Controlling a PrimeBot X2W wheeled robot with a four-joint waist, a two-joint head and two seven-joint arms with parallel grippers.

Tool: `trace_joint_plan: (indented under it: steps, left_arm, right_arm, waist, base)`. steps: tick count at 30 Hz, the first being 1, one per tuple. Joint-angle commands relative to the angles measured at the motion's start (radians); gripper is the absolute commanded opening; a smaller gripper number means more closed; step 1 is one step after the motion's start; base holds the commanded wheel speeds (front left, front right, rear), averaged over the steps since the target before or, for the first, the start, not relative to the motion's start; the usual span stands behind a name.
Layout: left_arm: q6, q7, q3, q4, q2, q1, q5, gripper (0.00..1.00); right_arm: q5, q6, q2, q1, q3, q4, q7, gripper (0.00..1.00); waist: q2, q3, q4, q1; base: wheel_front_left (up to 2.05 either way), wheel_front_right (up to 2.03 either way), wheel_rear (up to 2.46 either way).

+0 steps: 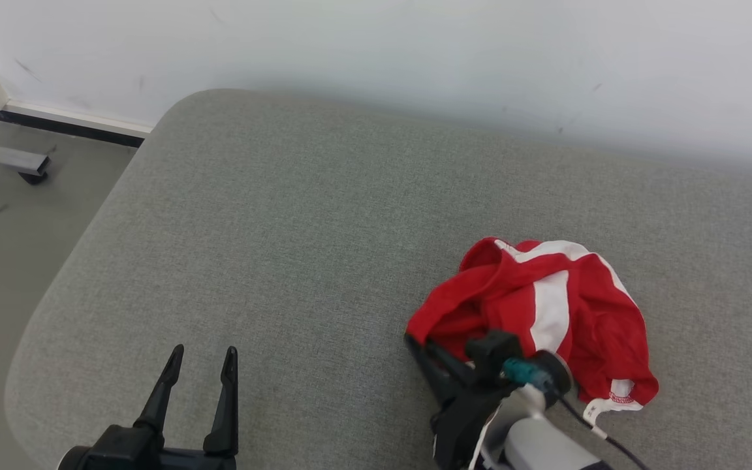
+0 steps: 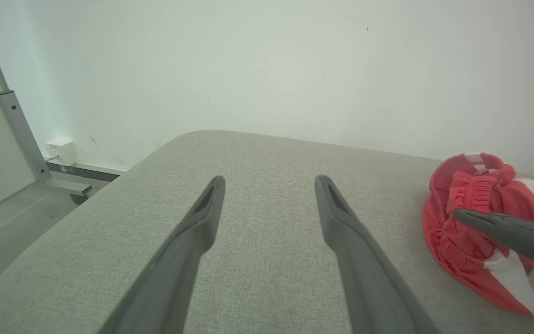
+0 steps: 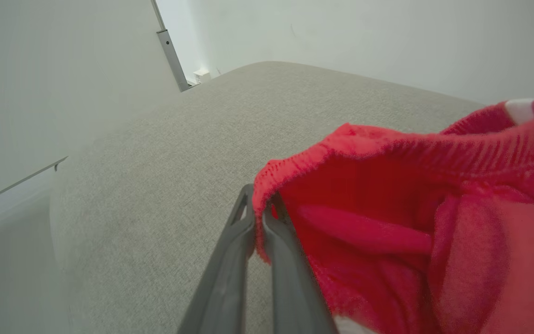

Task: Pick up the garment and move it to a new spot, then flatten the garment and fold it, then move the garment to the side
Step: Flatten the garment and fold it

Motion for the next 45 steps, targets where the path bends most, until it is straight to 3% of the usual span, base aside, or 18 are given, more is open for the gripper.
trace_joint_plan:
  steps: [1, 2, 6, 12, 18, 19, 29, 45]
  left_arm:
    - [0.001, -0.003, -0.001, 0.004, 0.001, -0.008, -0.001, 1.00]
    - [0.001, -0.003, -0.001, 0.006, 0.002, -0.008, -0.002, 1.00]
    - [0.001, -0.003, 0.010, 0.008, 0.004, -0.001, -0.003, 1.00]
    - [0.001, -0.003, 0.028, 0.004, 0.010, 0.017, 0.004, 1.00]
    - [0.001, -0.003, 0.038, 0.000, 0.016, 0.025, 0.006, 1.00]
    - [0.001, -0.003, 0.043, -0.002, 0.016, 0.030, 0.008, 1.00]
    - [0.001, -0.003, 0.074, -0.013, 0.027, 0.053, 0.015, 1.00]
    - [0.006, -0.003, 0.129, -0.045, 0.030, 0.109, 0.026, 1.00]
  right_arm:
    - [0.024, 0.000, 0.004, 0.012, 0.029, 0.001, -0.002, 0.59]
    - [0.042, 0.000, 0.002, 0.015, 0.046, 0.010, -0.005, 1.00]
    - [0.083, 0.000, 0.002, 0.007, 0.082, 0.036, -0.023, 1.00]
    - [0.069, 0.000, 0.002, -0.007, 0.040, 0.036, -0.037, 1.00]
    - [0.008, 0.000, -0.029, 0.057, -0.062, -0.102, -0.038, 1.00]
    - [-0.022, 0.000, -0.046, 0.089, -0.114, -0.176, -0.038, 1.00]
    - [-0.128, 0.000, -0.080, 0.293, -0.373, -0.448, -0.037, 1.00]
    - [-0.180, 0.000, -0.041, 0.539, -0.610, -0.662, -0.037, 1.00]
  waist:
    - [-0.0001, -0.001, 0.002, -0.0001]
    - [-0.0001, -0.002, 0.002, -0.0001]
    - [-0.0001, -0.008, -0.017, -0.0001]
    - [-0.0001, -0.026, -0.070, -0.0001]
    - [-0.0001, -0.042, -0.115, -0.0001]
    - [-0.0001, -0.046, -0.132, -0.0001]
    - [-0.0001, -0.063, -0.215, -0.0001]
    - [-0.0001, -0.093, -0.316, -0.0001]
  base:
    - [0.00, 0.00, 0.00]
    - [0.00, 0.00, 0.00]
    - [0.00, 0.00, 0.00]
    - [0.00, 0.00, 0.00]
    - [0.00, 0.00, 0.00]
    - [0.00, 0.00, 0.00]
    - [0.00, 0.00, 0.00]
    - [0.00, 0.00, 0.00]
